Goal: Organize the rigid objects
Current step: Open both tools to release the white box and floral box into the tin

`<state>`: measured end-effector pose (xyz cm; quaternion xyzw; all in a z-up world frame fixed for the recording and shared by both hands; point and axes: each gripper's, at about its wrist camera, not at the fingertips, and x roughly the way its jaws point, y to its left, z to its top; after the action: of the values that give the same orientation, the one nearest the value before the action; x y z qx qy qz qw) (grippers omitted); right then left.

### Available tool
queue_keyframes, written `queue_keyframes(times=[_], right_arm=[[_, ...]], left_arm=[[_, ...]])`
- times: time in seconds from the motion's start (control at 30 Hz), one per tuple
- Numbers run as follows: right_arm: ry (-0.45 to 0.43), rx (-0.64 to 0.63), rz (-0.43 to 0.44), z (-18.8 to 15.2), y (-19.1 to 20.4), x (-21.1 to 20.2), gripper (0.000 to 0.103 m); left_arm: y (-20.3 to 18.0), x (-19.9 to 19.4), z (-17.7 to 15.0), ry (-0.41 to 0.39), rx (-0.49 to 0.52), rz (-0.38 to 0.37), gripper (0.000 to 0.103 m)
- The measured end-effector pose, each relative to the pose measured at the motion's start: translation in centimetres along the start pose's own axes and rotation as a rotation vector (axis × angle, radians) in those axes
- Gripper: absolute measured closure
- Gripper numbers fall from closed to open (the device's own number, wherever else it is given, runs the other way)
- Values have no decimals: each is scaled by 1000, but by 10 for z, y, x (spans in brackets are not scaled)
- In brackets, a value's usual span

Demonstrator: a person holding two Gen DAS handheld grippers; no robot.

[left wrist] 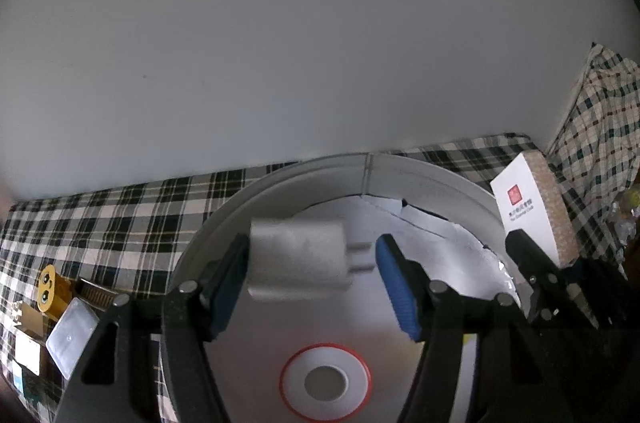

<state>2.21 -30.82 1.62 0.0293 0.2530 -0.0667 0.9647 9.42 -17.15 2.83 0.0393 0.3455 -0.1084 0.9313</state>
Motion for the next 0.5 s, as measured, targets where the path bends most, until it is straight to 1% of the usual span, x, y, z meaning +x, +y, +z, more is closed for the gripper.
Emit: queue_keyframes(times=[0.07,0.1,0.13,0.17,0.2,0.23,0.27,0.3,0.33,0.37,0.43,0.5], right_arm=[[-5,0,1,0,-1,2,74],[1,1,-10,0,-1,3,66],[4,3,-28,1,-1,2,48],[-1,6,-43,1,-2,1,37],[-36,23,-70,3,-6,-5,24],[-69,36,-88,4,-8,-11,18],[-93,48,-91,5,-11,-15,17],[-135,77,-91,6,-15,-23,17],[-158,99,-92,7,-19,-27,17],[-198,135,-104,7,-25,-34,16],[-247,187,-146,8,-34,-42,15],[-273,234,-174,9,-43,-46,15]], left_arm=[[-2,-5,1,-27,1,24,0],[-2,-9,0,-49,0,33,1],[-1,-14,0,-75,-1,35,1],[0,-17,0,-94,-8,30,0],[3,-22,0,-111,-31,8,0],[9,-27,1,-123,-69,-14,0],[14,-30,1,-127,-90,-18,0],[19,-32,2,-131,-107,-12,0],[22,-35,2,-135,-112,1,0],[26,-36,0,-142,-115,21,0],[34,-41,-5,-157,-118,61,0],[40,-44,-11,-166,-117,90,0]])
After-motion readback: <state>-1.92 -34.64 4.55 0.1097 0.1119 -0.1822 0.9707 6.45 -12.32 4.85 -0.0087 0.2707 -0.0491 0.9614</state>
